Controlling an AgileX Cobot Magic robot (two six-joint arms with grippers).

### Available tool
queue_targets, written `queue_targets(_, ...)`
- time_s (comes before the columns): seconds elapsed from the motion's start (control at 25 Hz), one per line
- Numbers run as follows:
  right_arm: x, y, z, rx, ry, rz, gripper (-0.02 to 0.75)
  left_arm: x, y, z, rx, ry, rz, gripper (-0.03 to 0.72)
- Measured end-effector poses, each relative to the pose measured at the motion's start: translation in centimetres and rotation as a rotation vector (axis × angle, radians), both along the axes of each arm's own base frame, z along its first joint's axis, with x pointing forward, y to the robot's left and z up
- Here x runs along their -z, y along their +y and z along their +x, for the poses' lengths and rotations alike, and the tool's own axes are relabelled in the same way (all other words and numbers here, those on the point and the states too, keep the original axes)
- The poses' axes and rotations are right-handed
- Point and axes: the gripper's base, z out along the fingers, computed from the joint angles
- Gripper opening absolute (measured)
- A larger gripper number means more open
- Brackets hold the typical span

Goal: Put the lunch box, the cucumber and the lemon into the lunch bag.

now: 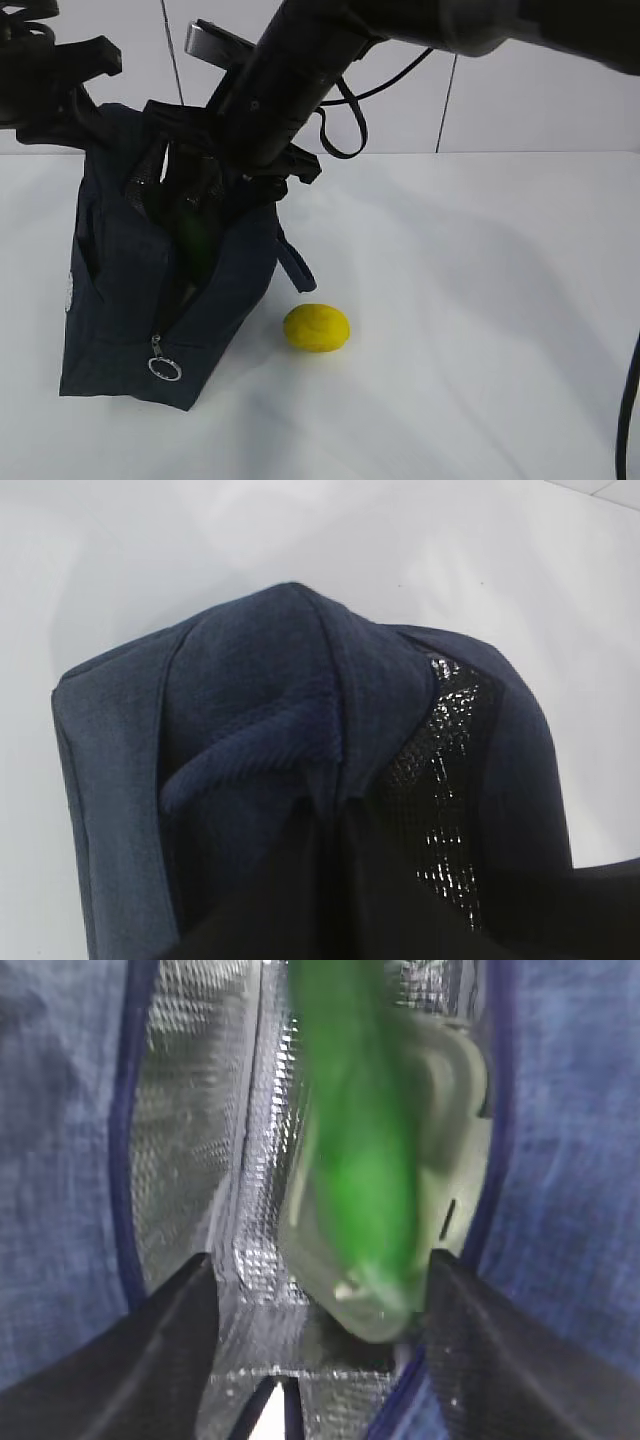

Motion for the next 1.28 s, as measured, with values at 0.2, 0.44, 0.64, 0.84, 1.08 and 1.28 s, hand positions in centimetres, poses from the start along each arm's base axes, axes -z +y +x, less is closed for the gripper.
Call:
queue_targets(0.2, 0.4, 0.1, -0.1, -0.020, 0.007, -0.011, 0.493, 0.0, 0.0, 0.0, 0.000, 0.000, -0.001, -0.003)
queue_targets(0.44, -2.3, -0.4, -0.3, -0.094, -0.054, -0.081, 0.494, 0.0, 0.0, 0.0, 0.000, 0.000, -0.001, -0.004)
queue_targets(0.64, -6.2, -1.8, 0.0, -0.098, -0.246, -0.168, 0.494, 0.0, 0.0, 0.0, 0.000, 0.002, 0.000, -0.003)
queue_targets(0.84, -8.3, -3.1, -0.6, -0.105, -0.336, -0.233, 0.494, 0.0, 0.0, 0.0, 0.001, 0.001, 0.004, -0.004)
queue_targets(1.08, -8.1, -4.7, -2.4, -0.144, -0.315, -0.292, 0.494, 0.0, 0.0, 0.0, 0.002, 0.002, 0.005, -0.004)
queue_targets(1.28, -6.5, -6.0, -4.3, -0.236, -0.272, -0.357, 0.494, 0.0, 0.0, 0.0, 0.004, 0.003, 0.008, -0.004)
